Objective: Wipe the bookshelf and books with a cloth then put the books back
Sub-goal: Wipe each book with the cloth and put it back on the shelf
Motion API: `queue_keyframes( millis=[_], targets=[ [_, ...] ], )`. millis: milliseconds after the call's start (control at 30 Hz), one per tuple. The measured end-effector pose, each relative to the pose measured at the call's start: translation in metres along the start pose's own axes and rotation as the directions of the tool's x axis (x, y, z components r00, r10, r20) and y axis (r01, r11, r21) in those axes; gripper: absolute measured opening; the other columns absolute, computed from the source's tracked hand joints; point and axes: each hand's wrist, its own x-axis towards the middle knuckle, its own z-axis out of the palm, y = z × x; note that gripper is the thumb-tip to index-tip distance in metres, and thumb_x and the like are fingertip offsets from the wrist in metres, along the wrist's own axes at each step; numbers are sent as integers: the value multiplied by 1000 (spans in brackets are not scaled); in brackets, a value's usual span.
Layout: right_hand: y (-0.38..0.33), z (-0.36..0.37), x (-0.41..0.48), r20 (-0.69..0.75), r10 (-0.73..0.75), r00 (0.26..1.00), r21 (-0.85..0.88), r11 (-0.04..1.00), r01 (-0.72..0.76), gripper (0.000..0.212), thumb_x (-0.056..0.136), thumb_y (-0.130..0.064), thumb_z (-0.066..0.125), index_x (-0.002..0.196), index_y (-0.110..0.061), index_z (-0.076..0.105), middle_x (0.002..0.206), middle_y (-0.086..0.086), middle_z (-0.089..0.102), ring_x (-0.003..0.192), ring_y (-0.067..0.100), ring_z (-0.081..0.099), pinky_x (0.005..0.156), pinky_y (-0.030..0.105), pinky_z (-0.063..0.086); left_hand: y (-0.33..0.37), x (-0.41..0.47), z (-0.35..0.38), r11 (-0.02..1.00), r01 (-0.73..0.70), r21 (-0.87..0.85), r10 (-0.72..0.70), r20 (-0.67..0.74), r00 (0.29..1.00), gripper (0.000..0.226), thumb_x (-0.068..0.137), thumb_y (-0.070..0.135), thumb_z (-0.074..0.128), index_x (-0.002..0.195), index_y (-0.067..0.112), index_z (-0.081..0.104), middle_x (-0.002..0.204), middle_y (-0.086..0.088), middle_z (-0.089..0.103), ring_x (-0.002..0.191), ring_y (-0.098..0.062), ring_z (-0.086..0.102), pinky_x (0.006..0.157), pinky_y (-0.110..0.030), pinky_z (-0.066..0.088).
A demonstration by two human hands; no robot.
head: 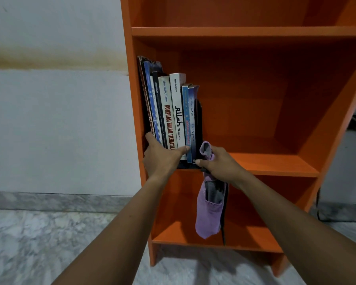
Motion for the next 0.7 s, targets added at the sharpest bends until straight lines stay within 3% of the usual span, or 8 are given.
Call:
queue_keyframes(
  millis=[67, 167, 367, 533, 633, 700],
  targets=[
    [-1, -5, -2, 26, 7, 1000, 27, 1000, -8, 26, 98, -15, 66, 123, -22, 64, 106, -6, 72, 95, 10, 69, 70, 13, 50, 0, -1, 2, 1000, -12, -8, 12, -15, 1000, 109, 61, 50, 93, 142, 18, 27, 131, -3, 58, 116, -20, 60, 93, -41, 57],
    [-1, -11, -3, 63, 31, 998, 72, 997, -35, 25, 98, -20, 67, 122, -26, 66, 110, -7, 72, 99, 8, 68, 76, 19, 51, 7, -9, 7, 999, -31, 10, 31, -43, 999, 137, 56, 54, 93, 157, 19, 6, 141, -8, 43, 124, -20, 47, 99, -37, 47],
    [4, -9, -3, 14, 3, 1000, 108, 994, -4, 18, 96, -14, 69, 109, -26, 71, 109, -3, 75, 102, 12, 71, 85, 27, 55, 19, -18, 26, 992, 36, 118, -24, -103, 994, 153, 55, 61, 90, 158, 23, -17, 148, -17, 32, 128, -37, 46, 105, -49, 45],
    [6, -7, -5, -10, -23, 1000, 75, 997, 23, 24, 97, -13, 68, 120, -18, 70, 115, -1, 73, 107, 15, 69, 94, 33, 56, 20, -17, 32, 991, 100, 86, -87, -147, 985, 149, 55, 56, 90, 159, 22, -11, 138, -18, 42, 121, -35, 49, 101, -44, 43],
    [8, -5, -4, -55, -46, 997, -30, 999, 45, 18, 96, -19, 69, 114, -21, 73, 105, 0, 75, 96, 17, 70, 82, 34, 56, 20, -13, 30, 991, 102, 89, -84, -177, 981, 147, 52, 56, 92, 159, 21, -3, 133, -16, 45, 118, -33, 51, 99, -43, 45],
    [9, -4, -4, -86, -63, 994, -81, 995, 56, 12, 96, -20, 69, 108, -22, 73, 97, 0, 74, 85, 11, 69, 71, 26, 51, 21, -11, 28, 988, 103, 117, -81, -178, 981, 147, 52, 58, 92, 159, 20, -1, 133, -15, 45, 118, -32, 52, 95, -42, 47]
  ],
)
